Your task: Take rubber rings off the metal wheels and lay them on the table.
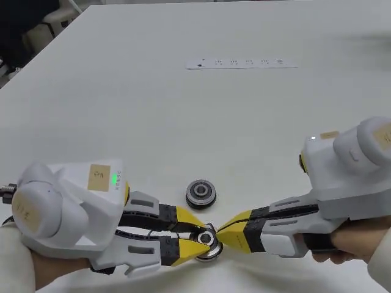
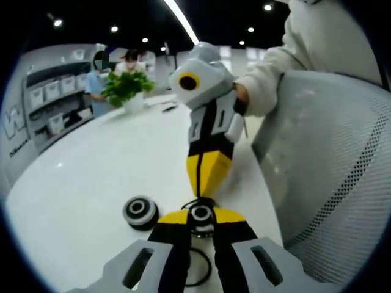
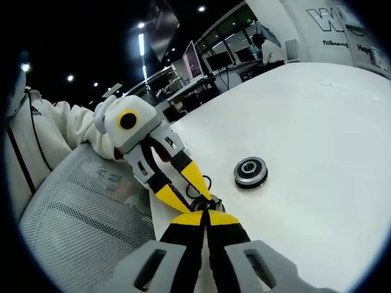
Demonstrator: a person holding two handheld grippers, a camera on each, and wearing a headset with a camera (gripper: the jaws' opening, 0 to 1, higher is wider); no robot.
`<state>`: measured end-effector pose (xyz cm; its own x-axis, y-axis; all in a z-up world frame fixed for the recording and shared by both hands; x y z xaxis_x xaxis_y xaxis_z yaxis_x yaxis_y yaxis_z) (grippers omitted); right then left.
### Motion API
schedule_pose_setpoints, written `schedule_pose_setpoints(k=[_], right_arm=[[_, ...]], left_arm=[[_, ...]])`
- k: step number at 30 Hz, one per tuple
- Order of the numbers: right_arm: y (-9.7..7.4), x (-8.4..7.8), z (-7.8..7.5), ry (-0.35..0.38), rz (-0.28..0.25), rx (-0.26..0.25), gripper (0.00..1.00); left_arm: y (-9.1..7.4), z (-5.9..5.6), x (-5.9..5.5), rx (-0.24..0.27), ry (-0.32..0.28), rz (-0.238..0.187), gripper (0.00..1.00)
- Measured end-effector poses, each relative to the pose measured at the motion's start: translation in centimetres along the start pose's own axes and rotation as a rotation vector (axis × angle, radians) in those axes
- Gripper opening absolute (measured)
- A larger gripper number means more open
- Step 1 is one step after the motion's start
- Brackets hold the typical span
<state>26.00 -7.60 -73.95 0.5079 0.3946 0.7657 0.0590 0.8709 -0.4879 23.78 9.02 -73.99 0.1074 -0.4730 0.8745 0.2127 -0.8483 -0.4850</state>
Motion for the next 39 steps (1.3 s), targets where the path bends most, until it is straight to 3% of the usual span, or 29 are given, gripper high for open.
schedule_pose_setpoints(k=[9,20,26,29,39], right_arm=[[0.0,0.3,0.3,-0.005,-0.011,0.024,0.0],[-0.1,0.3,0.1,0.0,-0.019,0.01,0.0],[-0.4,0.4,-0.1,0.017,-0.033,-0.001,0.0],[-0.5,0.3,-0.1,0.022,-0.034,0.0,0.0],[-1.0,0.7,0.1,0.025,-0.05,-0.005,0.0]], left_arm=[[0.0,0.0,0.0,0.001,0.0,-0.003,0.13],[-0.2,-0.1,0.1,-0.006,-0.019,0.01,0.15],[-0.7,-0.5,0.0,-0.036,-0.009,0.047,0.32],[-1.3,-0.7,0.2,-0.043,-0.005,0.042,0.38],[-4.4,0.7,0.9,0.05,-0.059,-0.006,0.6]])
Point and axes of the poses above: the centre of the closed fingertips' face, and the gripper's own axes: y roughly forward along the fingers, z roughly to its left, x roughly out of its top, the point moved 10 cm from there along -y, roughly backward along the fingers, and after that the axes turned 2 degrees about -y, right-handed, at the moved point
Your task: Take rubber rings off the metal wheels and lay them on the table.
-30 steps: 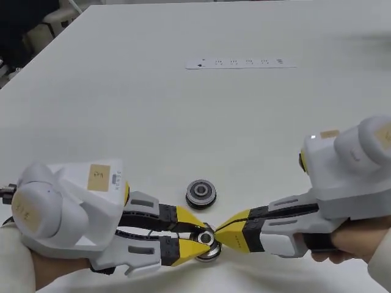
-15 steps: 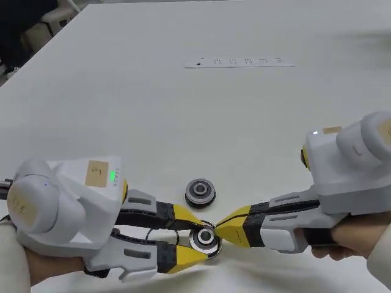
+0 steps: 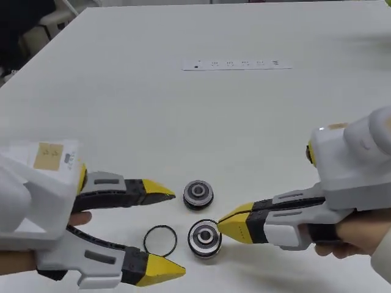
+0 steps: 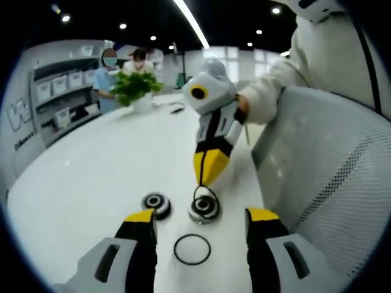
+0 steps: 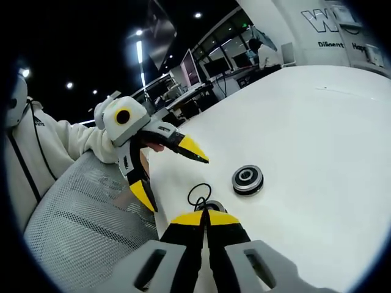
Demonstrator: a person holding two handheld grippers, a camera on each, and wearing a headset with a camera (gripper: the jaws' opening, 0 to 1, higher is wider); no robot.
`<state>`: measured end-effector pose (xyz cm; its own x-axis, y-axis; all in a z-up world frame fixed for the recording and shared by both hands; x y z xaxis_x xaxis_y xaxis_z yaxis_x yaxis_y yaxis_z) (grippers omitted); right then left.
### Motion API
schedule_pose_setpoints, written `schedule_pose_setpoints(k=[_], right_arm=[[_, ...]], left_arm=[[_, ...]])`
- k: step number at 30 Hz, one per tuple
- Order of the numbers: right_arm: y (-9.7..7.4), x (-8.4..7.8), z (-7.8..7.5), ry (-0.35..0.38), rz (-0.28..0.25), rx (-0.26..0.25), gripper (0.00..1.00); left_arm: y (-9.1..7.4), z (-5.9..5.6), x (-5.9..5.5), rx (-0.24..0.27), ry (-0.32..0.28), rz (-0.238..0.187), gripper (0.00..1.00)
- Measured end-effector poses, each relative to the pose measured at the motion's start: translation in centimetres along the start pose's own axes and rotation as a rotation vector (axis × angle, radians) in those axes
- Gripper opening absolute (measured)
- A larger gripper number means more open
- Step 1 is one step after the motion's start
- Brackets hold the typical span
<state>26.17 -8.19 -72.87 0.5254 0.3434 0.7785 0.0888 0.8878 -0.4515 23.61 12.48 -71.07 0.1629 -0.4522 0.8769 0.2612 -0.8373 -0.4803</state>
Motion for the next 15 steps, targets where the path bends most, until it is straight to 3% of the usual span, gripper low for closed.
schedule_pose_setpoints(k=[7,15], right_arm=[[-0.2,0.2,0.1,-0.001,-0.01,0.007,0.0],[-0.3,0.9,0.1,-0.009,-0.014,0.017,0.0]], left_arm=[[-1.8,-0.2,-0.5,0.039,-0.011,-0.004,0.66],[-3.0,-0.6,-1.9,0.072,-0.066,0.005,0.78]])
Point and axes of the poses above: the centre of the closed fingertips' face, and the gripper's own axes: y roughly forward along the fingers, z roughly to its left, x roughly out of its top, the point moved 10 cm from there along -y, roughly backward along the fingers, and after that the axes turned 2 degrees about -y, right-handed, at the moved point
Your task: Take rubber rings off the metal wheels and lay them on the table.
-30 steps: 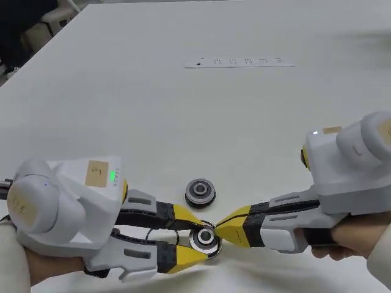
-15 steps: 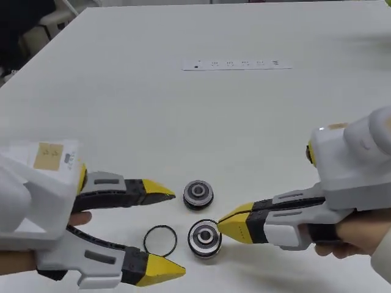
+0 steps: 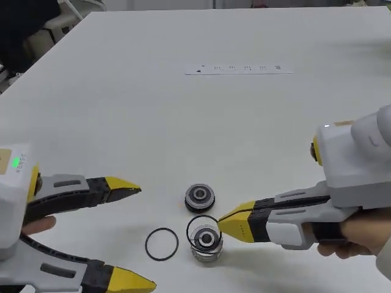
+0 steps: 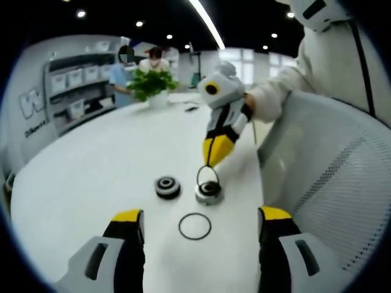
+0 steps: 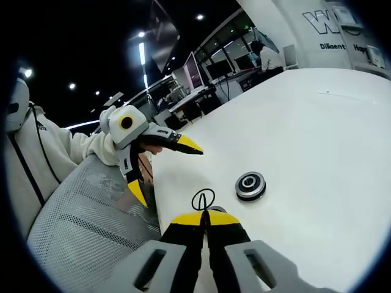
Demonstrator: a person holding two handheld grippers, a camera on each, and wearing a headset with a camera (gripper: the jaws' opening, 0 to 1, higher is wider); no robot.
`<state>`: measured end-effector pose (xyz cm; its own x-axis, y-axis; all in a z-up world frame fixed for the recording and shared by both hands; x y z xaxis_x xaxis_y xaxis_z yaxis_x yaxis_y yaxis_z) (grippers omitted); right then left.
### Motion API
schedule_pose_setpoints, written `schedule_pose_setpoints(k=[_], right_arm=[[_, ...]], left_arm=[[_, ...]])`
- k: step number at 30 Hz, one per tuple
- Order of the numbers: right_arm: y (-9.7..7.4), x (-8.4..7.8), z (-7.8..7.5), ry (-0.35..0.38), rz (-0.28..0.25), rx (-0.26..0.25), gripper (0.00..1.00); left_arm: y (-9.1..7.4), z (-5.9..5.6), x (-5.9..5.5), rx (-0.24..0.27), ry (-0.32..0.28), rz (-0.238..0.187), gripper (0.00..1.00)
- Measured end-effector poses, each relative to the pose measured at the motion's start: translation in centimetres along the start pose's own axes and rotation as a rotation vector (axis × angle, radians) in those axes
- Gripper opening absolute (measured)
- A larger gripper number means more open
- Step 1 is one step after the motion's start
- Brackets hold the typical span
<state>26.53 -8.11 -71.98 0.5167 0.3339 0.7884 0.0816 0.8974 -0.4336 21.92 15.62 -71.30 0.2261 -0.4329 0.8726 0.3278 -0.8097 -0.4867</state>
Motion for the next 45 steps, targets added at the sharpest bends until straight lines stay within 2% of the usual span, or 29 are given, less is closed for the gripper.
schedule_pose_setpoints(k=[9,14,19,45], right_arm=[[0.3,1.1,0.2,-0.025,0.001,0.019,0.0],[0.7,1.3,0.3,-0.034,0.014,0.03,0.0],[1.1,1.6,0.5,-0.039,0.017,0.043,0.0],[3.9,1.5,1.4,-0.101,0.104,0.112,0.0]], left_arm=[[-1.0,0.1,-0.8,0.055,-0.07,-0.026,0.94],[-1.0,-0.1,-1.2,0.055,-0.111,-0.032,1.0],[-0.7,-0.4,-1.5,0.033,-0.124,-0.013,1.0],[-0.5,-0.6,-1.7,0.014,-0.148,-0.009,1.0]])
Point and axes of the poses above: the centre of the closed fingertips' face, and the gripper's own axes: y roughly forward along the fingers, z roughly to its left, x roughly out of its top, the point moved 10 cm from there along -y, roughly backward along the fingers, and after that the axes turned 2 degrees about -y, right-handed, at the moved point
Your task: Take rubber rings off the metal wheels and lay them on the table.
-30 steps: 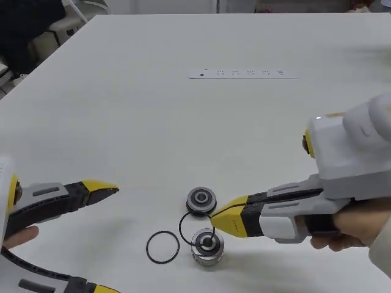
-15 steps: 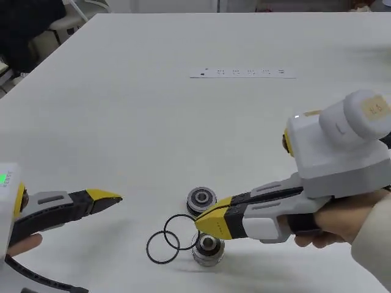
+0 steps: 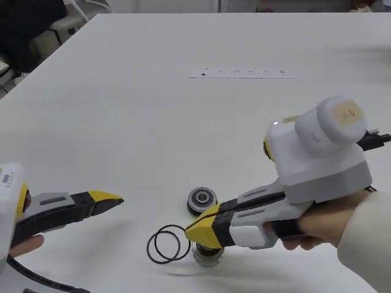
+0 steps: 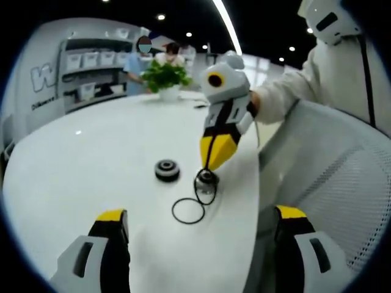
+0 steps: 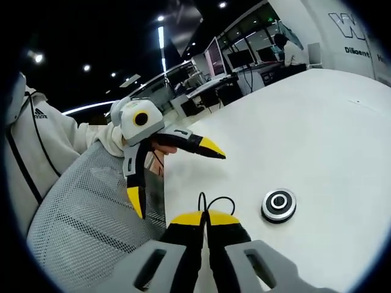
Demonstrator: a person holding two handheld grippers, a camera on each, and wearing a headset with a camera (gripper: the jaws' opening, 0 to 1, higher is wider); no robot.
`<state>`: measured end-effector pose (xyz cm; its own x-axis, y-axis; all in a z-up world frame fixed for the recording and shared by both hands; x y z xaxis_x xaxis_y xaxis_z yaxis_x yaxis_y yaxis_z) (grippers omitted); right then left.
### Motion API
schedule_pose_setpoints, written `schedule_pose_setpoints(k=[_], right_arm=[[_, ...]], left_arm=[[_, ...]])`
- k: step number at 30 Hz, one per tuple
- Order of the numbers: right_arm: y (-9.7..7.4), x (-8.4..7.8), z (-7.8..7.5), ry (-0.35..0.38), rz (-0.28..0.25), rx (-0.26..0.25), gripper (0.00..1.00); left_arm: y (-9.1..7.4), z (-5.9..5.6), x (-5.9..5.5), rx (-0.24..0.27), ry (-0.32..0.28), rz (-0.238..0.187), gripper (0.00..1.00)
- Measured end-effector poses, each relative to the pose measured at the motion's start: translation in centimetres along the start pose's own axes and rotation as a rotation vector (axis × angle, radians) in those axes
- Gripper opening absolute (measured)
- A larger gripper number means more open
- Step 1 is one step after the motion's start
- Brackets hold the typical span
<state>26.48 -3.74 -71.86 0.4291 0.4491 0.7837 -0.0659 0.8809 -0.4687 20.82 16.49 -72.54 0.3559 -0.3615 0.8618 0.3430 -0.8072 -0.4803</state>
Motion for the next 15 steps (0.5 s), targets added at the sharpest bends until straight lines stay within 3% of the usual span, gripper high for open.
schedule_pose_setpoints(k=[15], right_arm=[[1.9,0.3,-0.1,-0.011,0.028,0.021,0.0]], left_arm=[[0.0,0.0,-0.1,0.003,0.0,0.005,1.0]])
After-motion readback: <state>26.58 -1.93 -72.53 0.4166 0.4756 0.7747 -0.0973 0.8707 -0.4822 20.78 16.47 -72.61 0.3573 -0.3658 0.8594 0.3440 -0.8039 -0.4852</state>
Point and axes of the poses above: the centre of the closed fingertips' face, and the gripper's own axes: y roughly forward along the fingers, z roughly to its left, x roughly out of its top, the point moved 10 cm from there along -y, roughly backward along the fingers, and after that the axes turned 2 degrees about -y, right-handed, at the moved point
